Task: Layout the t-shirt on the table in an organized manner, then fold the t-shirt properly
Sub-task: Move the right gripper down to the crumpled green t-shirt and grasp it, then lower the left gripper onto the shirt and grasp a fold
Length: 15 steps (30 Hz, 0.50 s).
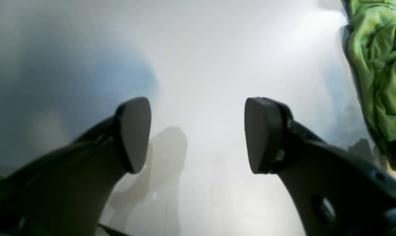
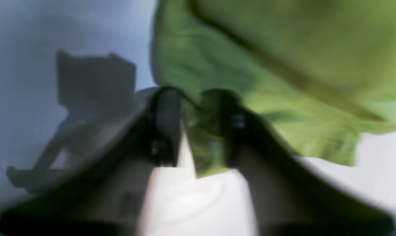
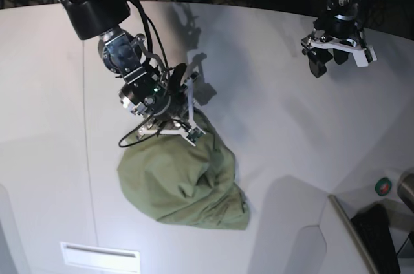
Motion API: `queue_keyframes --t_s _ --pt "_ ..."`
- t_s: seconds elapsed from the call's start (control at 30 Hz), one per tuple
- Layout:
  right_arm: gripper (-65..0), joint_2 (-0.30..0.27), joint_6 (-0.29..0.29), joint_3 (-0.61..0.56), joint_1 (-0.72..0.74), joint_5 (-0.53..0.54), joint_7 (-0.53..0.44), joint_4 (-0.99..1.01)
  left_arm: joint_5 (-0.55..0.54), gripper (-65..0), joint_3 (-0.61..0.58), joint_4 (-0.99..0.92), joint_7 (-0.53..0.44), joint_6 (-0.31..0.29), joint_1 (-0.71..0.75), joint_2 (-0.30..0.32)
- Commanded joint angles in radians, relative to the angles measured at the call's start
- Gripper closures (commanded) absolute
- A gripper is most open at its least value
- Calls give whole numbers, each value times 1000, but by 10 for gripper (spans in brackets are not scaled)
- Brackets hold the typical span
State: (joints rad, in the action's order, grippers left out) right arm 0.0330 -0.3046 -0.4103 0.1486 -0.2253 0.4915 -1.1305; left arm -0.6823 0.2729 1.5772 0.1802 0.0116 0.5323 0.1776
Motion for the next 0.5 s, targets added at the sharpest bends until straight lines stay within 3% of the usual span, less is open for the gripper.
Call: queue_keyframes --t_s 0.0,0.13,0.33,0.47 --pt "0 5 3 1 10 2 -18 -30 2 -428 4 13 -20 -6 2 9" --pt "0 -26 3 1 -54 2 -18 -141 20 -426 1 9 -15 -6 -18 9" --pt "0 -94 3 1 -171 0 -9 -362 269 -425 -91 -1 -14 -5 -68 1" --pt "0 -149 5 21 -237 0 23 -561 299 -425 -171 -2 -14 -5 -127 1"
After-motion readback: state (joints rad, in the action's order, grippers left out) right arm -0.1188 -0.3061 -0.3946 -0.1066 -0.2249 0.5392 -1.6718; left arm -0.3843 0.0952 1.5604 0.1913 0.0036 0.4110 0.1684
